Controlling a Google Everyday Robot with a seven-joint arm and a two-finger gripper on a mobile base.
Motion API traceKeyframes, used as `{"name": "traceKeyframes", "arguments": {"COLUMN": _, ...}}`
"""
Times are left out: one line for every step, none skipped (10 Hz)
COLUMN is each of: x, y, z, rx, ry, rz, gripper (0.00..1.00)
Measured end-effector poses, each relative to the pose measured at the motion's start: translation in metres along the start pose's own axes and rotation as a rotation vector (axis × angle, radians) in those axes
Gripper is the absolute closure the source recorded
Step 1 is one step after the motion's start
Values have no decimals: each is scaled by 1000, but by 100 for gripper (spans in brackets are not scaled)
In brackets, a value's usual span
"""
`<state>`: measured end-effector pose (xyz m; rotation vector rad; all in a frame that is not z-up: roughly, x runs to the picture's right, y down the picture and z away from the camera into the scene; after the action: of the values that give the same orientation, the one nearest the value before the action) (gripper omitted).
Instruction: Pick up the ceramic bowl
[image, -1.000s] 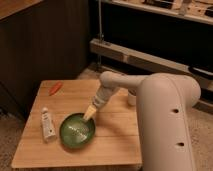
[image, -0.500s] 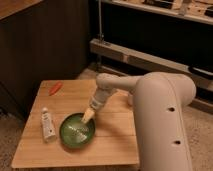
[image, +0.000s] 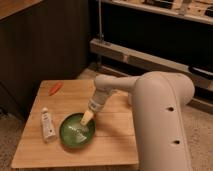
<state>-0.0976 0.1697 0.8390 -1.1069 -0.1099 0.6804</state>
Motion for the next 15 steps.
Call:
{"name": "traceKeyframes", "arguments": {"x": -1, "y": -2, "z": -3, "rx": -1, "ry": -2, "rz": 3, "gripper": 42}}
{"name": "traceKeyframes", "arguments": {"x": 0, "y": -4, "z": -4, "rx": 0, "ry": 1, "rz": 4, "gripper": 52}}
{"name": "traceKeyframes", "arguments": {"x": 1, "y": -1, "z": -4, "rx": -1, "ry": 5, "rz": -2, "gripper": 65}}
{"name": "traceKeyframes", "arguments": {"x": 0, "y": 3, "z": -3, "rx": -1, "ry": 7, "rz": -8, "gripper": 75}}
{"name": "traceKeyframes", "arguments": {"x": 1, "y": 6, "z": -3, "rx": -3, "ry": 10, "rz": -9, "gripper": 82}}
{"name": "traceKeyframes", "arguments": {"x": -2, "y": 7, "z": -3, "rx": -1, "ry": 5, "rz": -9, "gripper": 87}}
{"name": "traceKeyframes", "arguments": {"x": -2, "y": 7, "z": -6, "rx": 0, "ry": 5, "rz": -7, "gripper": 88}}
{"name": "traceKeyframes", "arguments": {"x": -2, "y": 8, "z": -8, "rx": -1, "ry": 6, "rz": -9, "gripper": 88}}
{"name": "traceKeyframes", "arguments": {"x": -4, "y": 13, "z": -18, "rx": -3, "ry": 5, "rz": -20, "gripper": 88}}
{"name": "traceKeyframes", "arguments": {"x": -6, "y": 19, "z": -29, "rx": -3, "ry": 4, "rz": -30, "gripper": 88}}
{"name": "traceKeyframes", "arguments": {"x": -8, "y": 24, "z": -38, "rx": -4, "ry": 2, "rz": -36, "gripper": 88}}
{"name": "traceKeyframes", "arguments": {"x": -11, "y": 29, "z": -44, "rx": -3, "ry": 1, "rz": -42, "gripper": 88}}
{"name": "traceKeyframes", "arguments": {"x": -12, "y": 31, "z": -46, "rx": -3, "ry": 5, "rz": -45, "gripper": 88}}
{"name": "traceKeyframes", "arguments": {"x": -11, "y": 31, "z": -45, "rx": -2, "ry": 9, "rz": -47, "gripper": 88}}
{"name": "traceKeyframes", "arguments": {"x": -11, "y": 31, "z": -44, "rx": -1, "ry": 12, "rz": -49, "gripper": 88}}
